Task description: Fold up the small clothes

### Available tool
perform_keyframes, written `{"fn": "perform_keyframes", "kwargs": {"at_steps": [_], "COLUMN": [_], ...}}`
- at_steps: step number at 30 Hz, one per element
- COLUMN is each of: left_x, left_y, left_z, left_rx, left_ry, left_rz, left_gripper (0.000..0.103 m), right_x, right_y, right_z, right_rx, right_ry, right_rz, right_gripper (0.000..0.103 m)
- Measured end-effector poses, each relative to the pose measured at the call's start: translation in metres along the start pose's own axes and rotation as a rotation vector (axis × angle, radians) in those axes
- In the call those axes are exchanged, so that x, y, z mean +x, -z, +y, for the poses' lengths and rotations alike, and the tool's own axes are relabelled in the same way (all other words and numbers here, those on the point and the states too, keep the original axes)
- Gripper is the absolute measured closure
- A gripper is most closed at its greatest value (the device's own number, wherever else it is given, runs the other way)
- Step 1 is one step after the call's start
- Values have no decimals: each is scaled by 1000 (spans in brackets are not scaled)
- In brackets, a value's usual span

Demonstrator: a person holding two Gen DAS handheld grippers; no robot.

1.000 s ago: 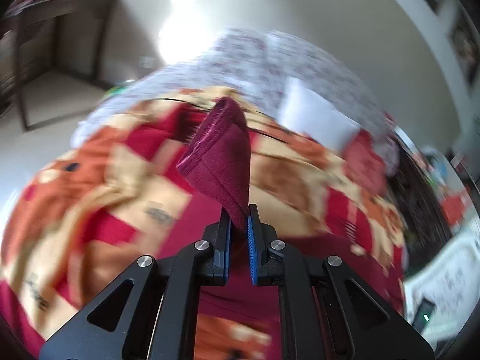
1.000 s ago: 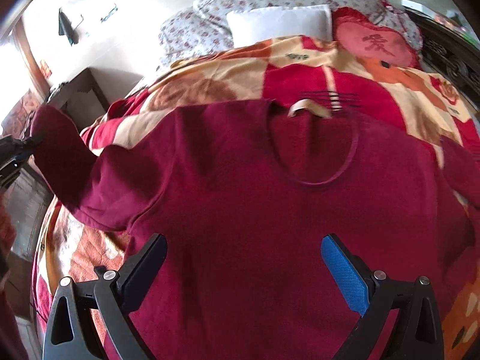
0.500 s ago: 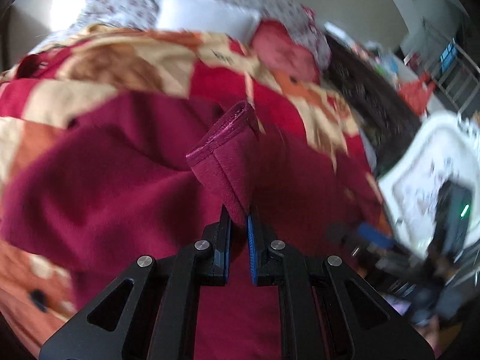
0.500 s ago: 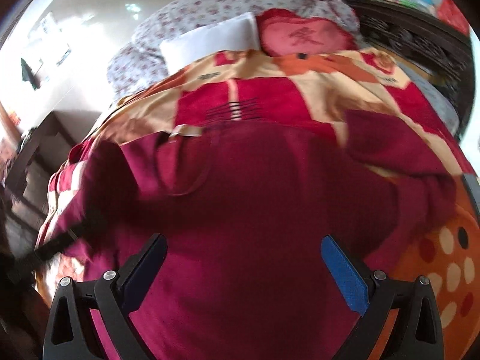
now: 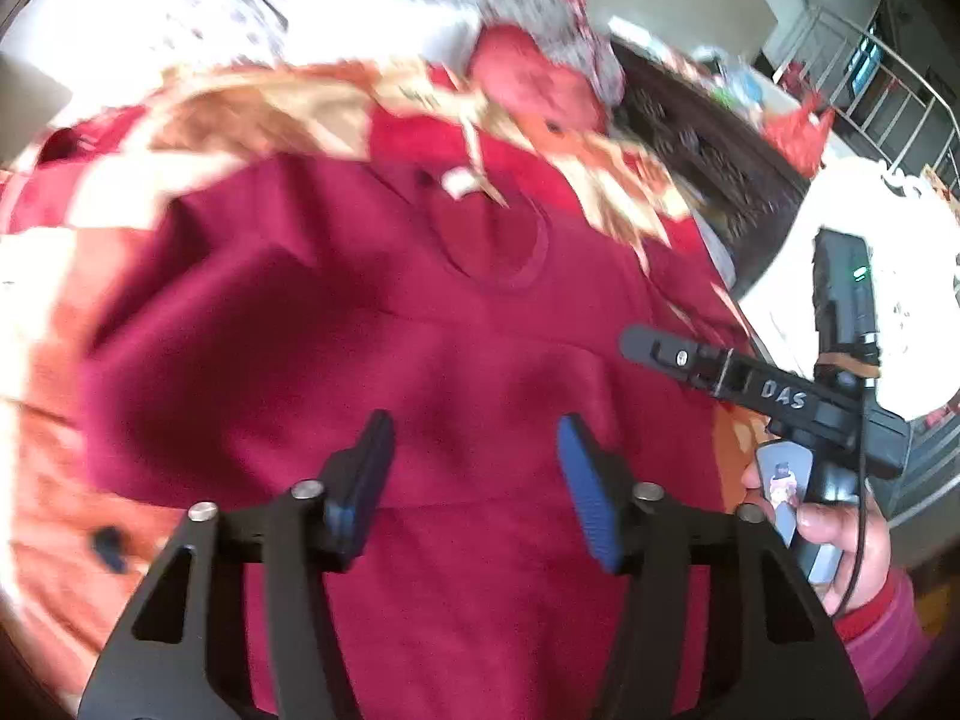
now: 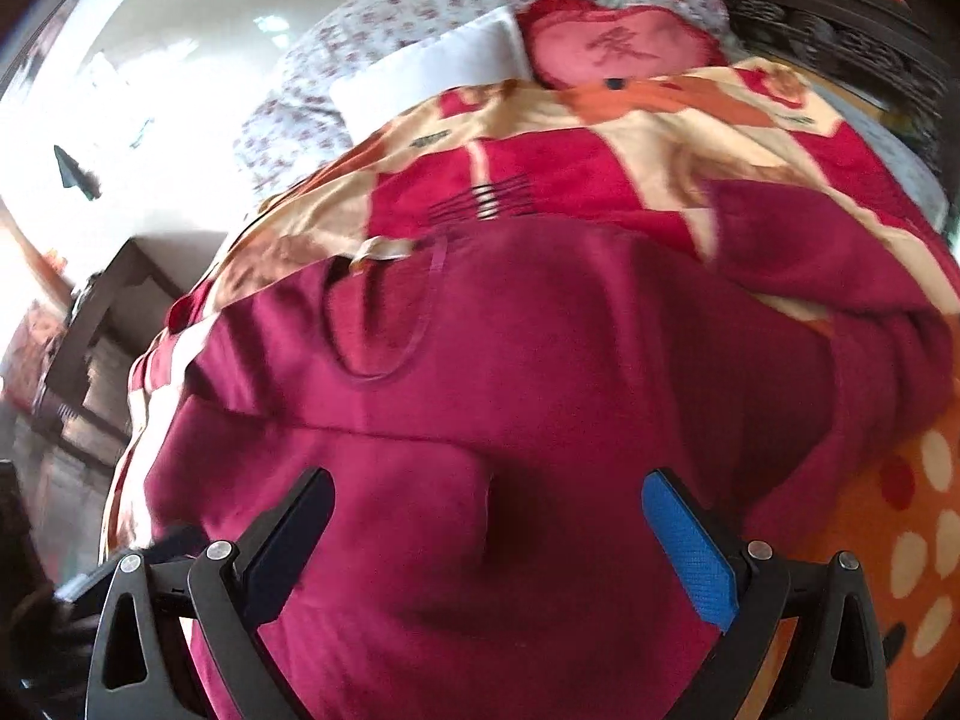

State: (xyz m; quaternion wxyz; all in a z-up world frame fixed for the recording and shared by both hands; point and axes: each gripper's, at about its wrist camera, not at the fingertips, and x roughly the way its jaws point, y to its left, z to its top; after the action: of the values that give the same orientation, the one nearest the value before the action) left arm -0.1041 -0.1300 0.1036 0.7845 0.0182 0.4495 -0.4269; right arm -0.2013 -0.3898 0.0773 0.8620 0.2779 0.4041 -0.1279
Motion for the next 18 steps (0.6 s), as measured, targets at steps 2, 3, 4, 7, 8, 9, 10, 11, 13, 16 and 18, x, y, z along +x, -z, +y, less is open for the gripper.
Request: {"fn": "perform_keyframes", "kwargs": {"at_steps": [2, 3, 4, 7, 8, 9, 10, 11, 13, 16, 18], "left_x": [-11, -19, -22, -26, -24, -24, -24, -23, -25, -24, -23], "left_y": [0, 1, 2, 6, 6, 8, 10, 11, 16, 19, 18], "left_z": [12, 22, 31, 61, 71, 78, 88, 95, 108, 109, 104], "left_rx": [-7, -15, -26, -65, -86, -104, -141, -170, -230, -242, -229], "left_ry": [-30, -61, -88, -179, -204, -216, -224, -221, -206, -214, -227], "left_rz": [-8, -16, -27, -29, -19, -14, -11, -12, -20, -18, -18], "left_gripper": [44, 44, 44, 44, 44, 44, 44, 44, 44, 44, 44], "right_x": [7, 9, 11, 20, 26, 31, 36, 45, 48, 43, 38], "right_y": [-1, -1, 0, 3, 5, 6, 8, 11, 14, 16, 13], "right_z": [9, 12, 14, 20, 22, 22, 21, 21, 23, 30, 33], "right_rx": [-18, -22, -28, -77, -105, -119, -131, -146, -181, -233, -261], "right_ry": [-7, 2, 16, 63, 83, 99, 127, 156, 177, 117, 99], "right_rz": [11, 16, 20, 28, 39, 48, 62, 84, 61, 16, 17], "right_gripper": [1, 1, 1, 1, 1, 1, 5, 11, 33, 82, 98]}}
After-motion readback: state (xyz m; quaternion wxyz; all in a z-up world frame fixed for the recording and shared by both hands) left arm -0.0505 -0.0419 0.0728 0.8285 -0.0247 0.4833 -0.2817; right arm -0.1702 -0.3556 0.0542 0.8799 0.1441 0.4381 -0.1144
